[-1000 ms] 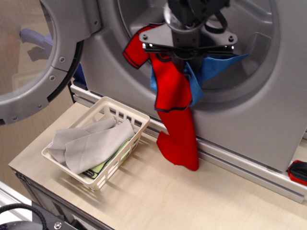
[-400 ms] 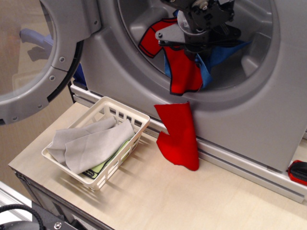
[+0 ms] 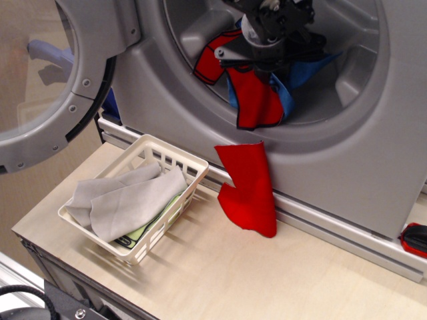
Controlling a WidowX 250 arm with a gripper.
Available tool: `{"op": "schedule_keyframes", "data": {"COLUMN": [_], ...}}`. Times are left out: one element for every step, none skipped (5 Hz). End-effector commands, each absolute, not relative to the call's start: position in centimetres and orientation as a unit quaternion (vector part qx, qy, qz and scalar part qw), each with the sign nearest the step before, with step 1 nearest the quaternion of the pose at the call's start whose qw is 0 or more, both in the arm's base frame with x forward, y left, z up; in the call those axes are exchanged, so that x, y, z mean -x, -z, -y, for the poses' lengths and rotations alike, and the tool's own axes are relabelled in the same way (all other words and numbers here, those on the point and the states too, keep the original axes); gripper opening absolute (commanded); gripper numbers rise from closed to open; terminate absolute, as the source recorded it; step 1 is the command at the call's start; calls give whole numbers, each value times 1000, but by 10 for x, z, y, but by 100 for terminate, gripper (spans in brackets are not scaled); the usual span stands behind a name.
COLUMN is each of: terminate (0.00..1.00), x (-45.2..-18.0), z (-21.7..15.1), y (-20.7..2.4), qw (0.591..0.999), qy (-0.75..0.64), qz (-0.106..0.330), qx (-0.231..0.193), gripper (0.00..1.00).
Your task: Put clothes in laundry machine
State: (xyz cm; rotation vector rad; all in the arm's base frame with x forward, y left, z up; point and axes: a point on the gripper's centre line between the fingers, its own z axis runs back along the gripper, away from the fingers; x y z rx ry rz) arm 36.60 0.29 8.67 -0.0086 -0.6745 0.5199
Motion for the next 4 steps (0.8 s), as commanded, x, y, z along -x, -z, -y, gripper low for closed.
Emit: {"op": "schedule_keyframes", "data": {"terminate": [0,0,0,0], "x": [-362,-361,-355,-340], "z": [-4,-5,2,22], "y": [-113,-117,-122,-136], "qw": [904,903,902,909], "qy": [-250,-254,-244,-224], "qz": [344,343,351,342], "qx": [36,48,66,83], "gripper": [100,100,100,100]}}
